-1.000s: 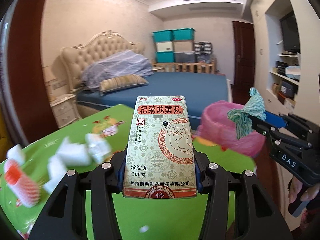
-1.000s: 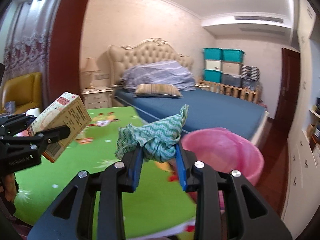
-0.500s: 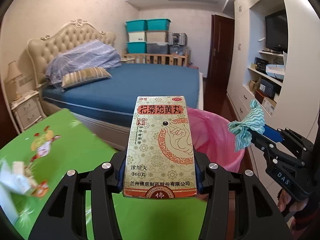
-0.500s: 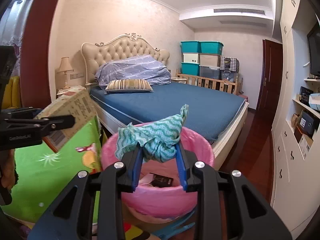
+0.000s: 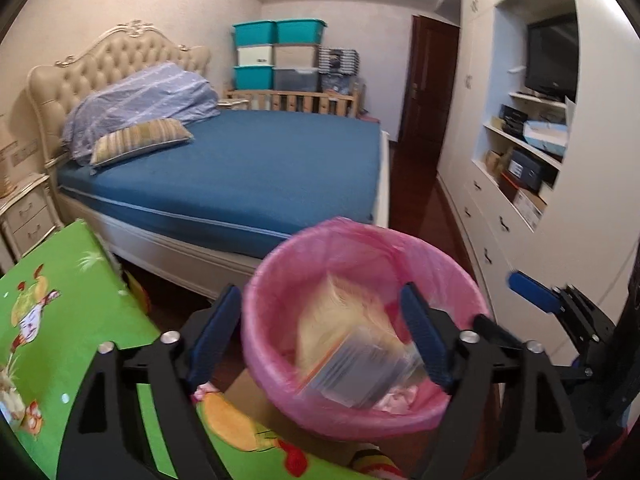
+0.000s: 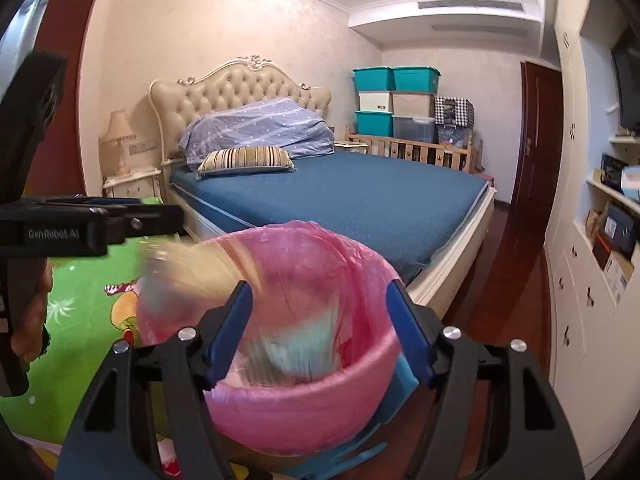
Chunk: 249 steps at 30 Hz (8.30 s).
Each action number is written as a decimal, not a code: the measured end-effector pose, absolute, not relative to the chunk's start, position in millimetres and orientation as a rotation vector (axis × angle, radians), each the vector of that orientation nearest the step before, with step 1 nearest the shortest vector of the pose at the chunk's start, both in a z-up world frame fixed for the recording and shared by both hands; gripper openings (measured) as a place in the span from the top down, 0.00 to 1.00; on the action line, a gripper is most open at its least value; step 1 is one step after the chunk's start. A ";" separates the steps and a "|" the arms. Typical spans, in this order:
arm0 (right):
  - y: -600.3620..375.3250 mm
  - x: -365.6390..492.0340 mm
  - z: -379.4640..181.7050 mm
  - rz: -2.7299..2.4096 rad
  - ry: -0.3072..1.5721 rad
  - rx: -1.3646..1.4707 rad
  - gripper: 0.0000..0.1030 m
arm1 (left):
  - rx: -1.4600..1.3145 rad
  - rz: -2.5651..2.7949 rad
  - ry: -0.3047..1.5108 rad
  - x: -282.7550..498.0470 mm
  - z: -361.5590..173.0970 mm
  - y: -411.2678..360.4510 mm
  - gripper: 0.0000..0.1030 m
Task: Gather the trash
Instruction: 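Carry the medicine box and cloth to the pink bin and release both, then move both open tools back over the table, then grasp the orange-pink foam net with the left tool while the right tool grasps a white foam block, then carry the foam net and foam block toward the pink bin, then open both tools over the pink bin to drop the net and block, then move both open tools back over the table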
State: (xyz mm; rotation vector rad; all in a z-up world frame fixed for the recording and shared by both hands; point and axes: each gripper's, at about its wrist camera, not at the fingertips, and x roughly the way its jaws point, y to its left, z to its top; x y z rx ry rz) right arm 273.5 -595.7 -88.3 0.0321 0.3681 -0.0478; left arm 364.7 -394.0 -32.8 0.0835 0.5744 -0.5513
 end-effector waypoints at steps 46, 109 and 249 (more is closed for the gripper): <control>-114.8 236.2 -72.4 0.595 0.576 -0.208 0.16 | -0.019 0.367 0.540 112.6 -48.5 117.9 0.06; -129.7 223.6 -68.1 0.576 0.570 -0.170 0.44 | -0.078 0.242 0.606 163.7 -61.9 70.9 0.53; -326.6 278.1 -51.2 0.261 0.448 -0.098 0.18 | 0.192 -0.074 0.509 228.4 -41.4 -108.4 0.13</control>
